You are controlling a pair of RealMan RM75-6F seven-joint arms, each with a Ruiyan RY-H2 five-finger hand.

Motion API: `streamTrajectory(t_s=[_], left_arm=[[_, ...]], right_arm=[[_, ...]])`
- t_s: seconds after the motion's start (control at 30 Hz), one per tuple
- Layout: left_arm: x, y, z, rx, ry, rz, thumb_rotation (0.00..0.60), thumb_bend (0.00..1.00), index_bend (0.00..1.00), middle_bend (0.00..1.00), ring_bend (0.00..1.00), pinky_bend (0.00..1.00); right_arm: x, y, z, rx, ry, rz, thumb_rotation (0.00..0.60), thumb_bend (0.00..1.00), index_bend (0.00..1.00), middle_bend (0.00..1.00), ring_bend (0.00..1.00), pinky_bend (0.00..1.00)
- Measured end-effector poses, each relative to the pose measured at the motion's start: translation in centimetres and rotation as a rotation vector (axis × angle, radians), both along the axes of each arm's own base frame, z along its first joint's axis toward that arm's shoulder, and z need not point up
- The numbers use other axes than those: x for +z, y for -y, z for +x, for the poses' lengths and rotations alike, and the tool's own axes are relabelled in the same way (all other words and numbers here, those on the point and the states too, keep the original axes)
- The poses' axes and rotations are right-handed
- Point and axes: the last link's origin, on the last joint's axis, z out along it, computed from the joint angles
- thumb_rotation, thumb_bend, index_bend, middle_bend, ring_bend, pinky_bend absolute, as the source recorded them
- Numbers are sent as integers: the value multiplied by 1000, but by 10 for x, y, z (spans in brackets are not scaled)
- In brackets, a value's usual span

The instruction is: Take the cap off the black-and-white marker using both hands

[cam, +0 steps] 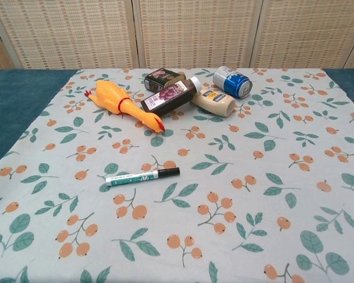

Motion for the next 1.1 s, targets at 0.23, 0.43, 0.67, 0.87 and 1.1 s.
streamTrajectory(t_s=[0.23,0.43,0.67,0.87,1.1], left_arm=[[-8,-1,4,-16,-4,-17,600,434,8,99,117,264],[-35,-1,23,-79,9,-61,600,434,169,775,737,799],[-86,-8,62,-174,-99,-95,600,435,346,1000,1000,1000],[-137,-16,105,-207,-83,-153,600,432,471,1000,1000,1000],[-171,-40,138,-217,-61,-101,600,408,419,1000,1000,1000]], right_arm=[[0,1,1,1,0,9,600,158,0,0,0,0],[0,1,1,5,-2,11,600,157,0,0,0,0],[-3,4,-1,-14,-10,17,600,157,0,0,0,0],[-8,5,-4,-34,-16,45,600,158,0,0,0,0],[-14,9,-8,-66,-25,75,600,157,0,0,0,0]])
